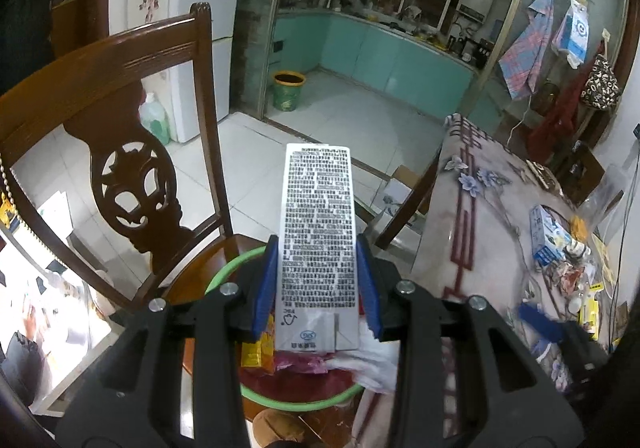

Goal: Collect trash
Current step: 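Carry the white carton and foil over the red bucket and release both, then grasp the brown Baisha cigarette pack with the left tool while the right tool grasps the yellow Cefixime box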

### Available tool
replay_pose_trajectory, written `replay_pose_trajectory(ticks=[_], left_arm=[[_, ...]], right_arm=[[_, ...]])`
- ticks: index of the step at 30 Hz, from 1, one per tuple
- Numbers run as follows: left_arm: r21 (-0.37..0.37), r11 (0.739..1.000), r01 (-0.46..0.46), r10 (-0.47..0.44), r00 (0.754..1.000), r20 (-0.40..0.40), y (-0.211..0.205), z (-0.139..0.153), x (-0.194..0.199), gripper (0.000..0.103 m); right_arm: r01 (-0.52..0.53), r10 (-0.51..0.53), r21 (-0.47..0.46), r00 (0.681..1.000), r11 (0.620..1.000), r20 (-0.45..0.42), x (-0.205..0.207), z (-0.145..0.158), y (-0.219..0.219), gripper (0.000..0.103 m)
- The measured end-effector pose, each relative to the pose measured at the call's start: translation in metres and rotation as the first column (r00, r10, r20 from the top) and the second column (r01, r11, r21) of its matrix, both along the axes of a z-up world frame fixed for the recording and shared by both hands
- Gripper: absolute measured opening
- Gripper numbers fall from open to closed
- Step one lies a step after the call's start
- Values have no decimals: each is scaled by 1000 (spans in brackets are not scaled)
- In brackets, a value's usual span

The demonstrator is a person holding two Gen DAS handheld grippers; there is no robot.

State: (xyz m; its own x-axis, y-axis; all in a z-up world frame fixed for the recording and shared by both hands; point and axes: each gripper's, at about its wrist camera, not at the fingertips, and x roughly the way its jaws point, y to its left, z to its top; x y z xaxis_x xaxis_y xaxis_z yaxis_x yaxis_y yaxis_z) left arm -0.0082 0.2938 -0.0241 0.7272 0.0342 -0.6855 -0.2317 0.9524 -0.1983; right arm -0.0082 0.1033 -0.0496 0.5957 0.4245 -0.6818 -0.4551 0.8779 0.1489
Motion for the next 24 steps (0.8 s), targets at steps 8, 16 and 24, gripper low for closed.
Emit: replay_pose_trajectory(ticks=[8, 16, 24], left_arm=[[-30, 999, -29, 28, 999, -30, -8, -8, 10, 66], [54, 999, 8, -8, 1000, -7, -61, 0, 11, 89], [1, 989, 148, -148, 985, 84, -136, 20, 16, 89]], right_arm=[[165, -149, -109, 979, 980, 137, -65, 19, -139, 85], [238, -224, -166, 970, 957, 96, -58, 27, -221, 88], [282, -271, -164, 959, 945, 85, -70, 4, -270, 92]])
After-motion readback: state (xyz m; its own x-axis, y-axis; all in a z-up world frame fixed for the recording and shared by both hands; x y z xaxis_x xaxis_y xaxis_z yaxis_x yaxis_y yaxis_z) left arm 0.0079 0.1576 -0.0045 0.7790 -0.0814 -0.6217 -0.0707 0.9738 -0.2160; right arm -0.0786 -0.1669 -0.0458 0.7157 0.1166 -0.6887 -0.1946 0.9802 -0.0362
